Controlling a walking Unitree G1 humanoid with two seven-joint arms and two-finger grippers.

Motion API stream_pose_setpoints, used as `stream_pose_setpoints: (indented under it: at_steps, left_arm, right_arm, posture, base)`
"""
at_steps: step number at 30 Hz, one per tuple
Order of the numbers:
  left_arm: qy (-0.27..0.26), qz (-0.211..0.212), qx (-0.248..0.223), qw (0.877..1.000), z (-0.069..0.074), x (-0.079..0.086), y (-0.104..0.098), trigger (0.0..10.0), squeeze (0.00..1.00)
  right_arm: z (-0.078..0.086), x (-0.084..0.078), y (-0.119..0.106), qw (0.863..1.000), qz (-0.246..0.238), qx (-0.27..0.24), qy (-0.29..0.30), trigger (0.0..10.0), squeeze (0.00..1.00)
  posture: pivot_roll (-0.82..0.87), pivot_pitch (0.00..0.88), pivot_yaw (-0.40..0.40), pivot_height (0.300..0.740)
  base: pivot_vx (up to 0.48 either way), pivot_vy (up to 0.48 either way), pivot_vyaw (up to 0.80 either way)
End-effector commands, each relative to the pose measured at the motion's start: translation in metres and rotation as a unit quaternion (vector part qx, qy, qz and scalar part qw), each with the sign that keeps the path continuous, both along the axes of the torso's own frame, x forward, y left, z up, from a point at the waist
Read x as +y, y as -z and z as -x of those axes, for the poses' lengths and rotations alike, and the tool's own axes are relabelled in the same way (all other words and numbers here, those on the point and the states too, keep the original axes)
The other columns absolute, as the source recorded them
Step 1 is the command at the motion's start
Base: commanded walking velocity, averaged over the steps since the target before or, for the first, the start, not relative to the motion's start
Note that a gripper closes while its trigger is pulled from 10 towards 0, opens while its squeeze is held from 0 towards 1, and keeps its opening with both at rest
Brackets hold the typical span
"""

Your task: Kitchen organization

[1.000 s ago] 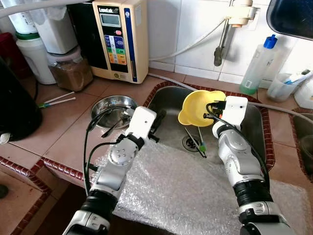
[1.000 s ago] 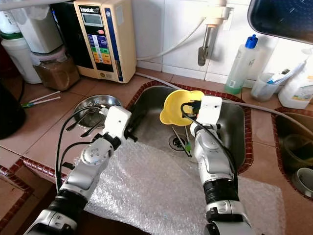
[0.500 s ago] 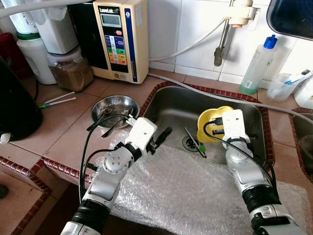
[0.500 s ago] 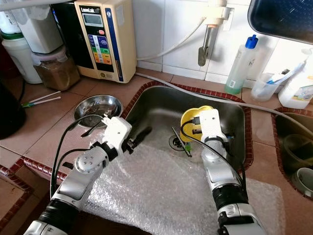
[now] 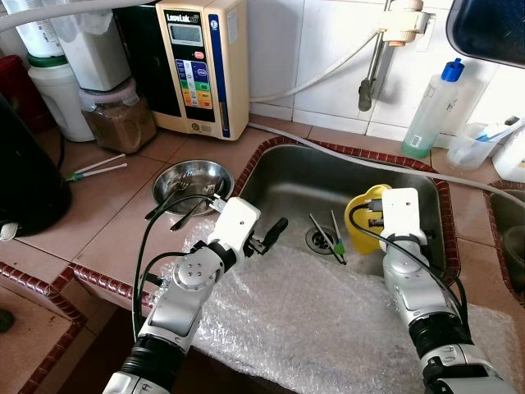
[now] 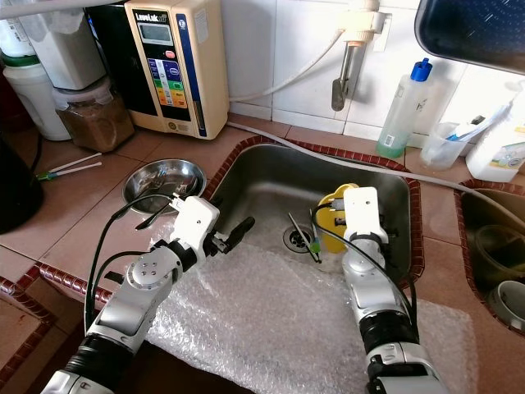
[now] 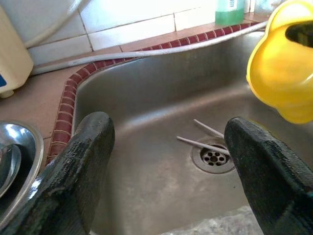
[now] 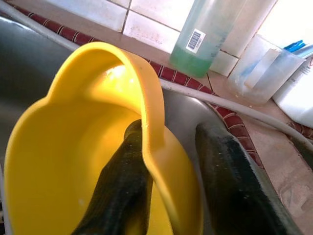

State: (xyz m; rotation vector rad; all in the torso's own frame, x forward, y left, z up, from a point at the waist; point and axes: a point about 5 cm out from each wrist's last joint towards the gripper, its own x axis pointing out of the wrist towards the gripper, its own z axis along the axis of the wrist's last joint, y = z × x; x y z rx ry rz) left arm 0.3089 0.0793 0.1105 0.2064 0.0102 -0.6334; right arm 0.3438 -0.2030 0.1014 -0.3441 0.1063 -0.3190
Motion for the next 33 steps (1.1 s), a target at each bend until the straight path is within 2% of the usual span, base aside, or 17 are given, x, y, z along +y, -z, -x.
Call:
stream_pose_setpoints:
  at_steps: [1, 8, 15, 20, 26, 28, 29, 30, 31, 33]
  left_arm:
    - [-0.005, -0.008, -0.004, 1.000, -0.002, 0.002, -0.003, 10.0, 1.00]
    - [-0.002, -0.013, -0.002, 1.000, -0.001, -0.001, -0.002, 10.0, 1.00]
    - [-0.002, -0.012, -0.002, 1.000, -0.001, -0.002, -0.002, 10.0, 1.00]
    - [-0.002, -0.013, 0.001, 1.000, -0.001, -0.004, -0.001, 10.0, 1.00]
    - [-0.004, -0.021, -0.001, 1.000, -0.002, -0.002, -0.001, 10.0, 1.00]
    - [-0.003, -0.023, -0.001, 1.000, -0.002, -0.002, -0.001, 10.0, 1.00]
    - [-0.003, -0.023, -0.001, 1.000, -0.002, -0.003, -0.001, 10.0, 1.00]
    - [-0.003, -0.024, -0.002, 1.000, -0.002, -0.003, -0.001, 10.0, 1.00]
    - [-0.003, -0.024, -0.003, 1.000, -0.002, -0.003, -0.001, 10.0, 1.00]
    - [-0.004, -0.024, -0.003, 1.000, -0.002, -0.004, 0.000, 10.0, 1.00]
  right_arm:
    - [-0.002, 0.001, -0.009, 1.000, -0.002, -0.022, 0.002, 10.0, 1.00]
    - [-0.003, 0.003, -0.011, 0.999, -0.002, -0.037, -0.008, 10.0, 1.00]
    - [-0.002, 0.002, -0.009, 1.000, -0.003, -0.028, -0.008, 10.0, 1.00]
    - [-0.003, 0.006, -0.003, 1.000, -0.016, -0.006, -0.021, 10.0, 1.00]
    - [-0.001, 0.011, 0.012, 0.997, -0.053, 0.042, -0.042, 10.0, 1.00]
    - [0.000, 0.009, 0.011, 0.997, -0.060, 0.031, -0.030, 10.0, 1.00]
    - [0.000, 0.005, 0.005, 0.998, -0.053, 0.007, -0.016, 10.0, 1.00]
    - [-0.002, 0.003, -0.009, 0.999, -0.001, -0.028, -0.029, 10.0, 1.00]
    - [-0.004, 0.008, -0.011, 0.998, 0.013, -0.023, -0.058, 10.0, 1.00]
    - [-0.007, 0.020, -0.002, 0.994, 0.013, 0.026, -0.109, 10.0, 1.00]
  posture:
    - [0.08, 0.000, 0.034, 0.740]
    - [0.08, 0.000, 0.029, 0.740]
    - [0.08, 0.000, 0.027, 0.740]
    - [0.08, 0.000, 0.026, 0.740]
    - [0.08, 0.000, 0.026, 0.740]
    - [0.08, 0.000, 0.023, 0.740]
    - [0.08, 0.000, 0.023, 0.740]
    - [0.08, 0.000, 0.023, 0.740]
    - [0.08, 0.000, 0.024, 0.740]
    - [0.07, 0.000, 0.027, 0.740]
  base:
    - [0.000, 0.000, 0.00]
    - [0.000, 0.000, 0.00]
    - [0.000, 0.000, 0.00]
    - [0.000, 0.000, 0.00]
    - [0.000, 0.000, 0.00]
    - [0.000, 0.000, 0.00]
    - [0.000, 0.000, 0.00]
    - [0.000, 0.000, 0.00]
    - [0.000, 0.000, 0.00]
    - [0.000, 0.000, 0.00]
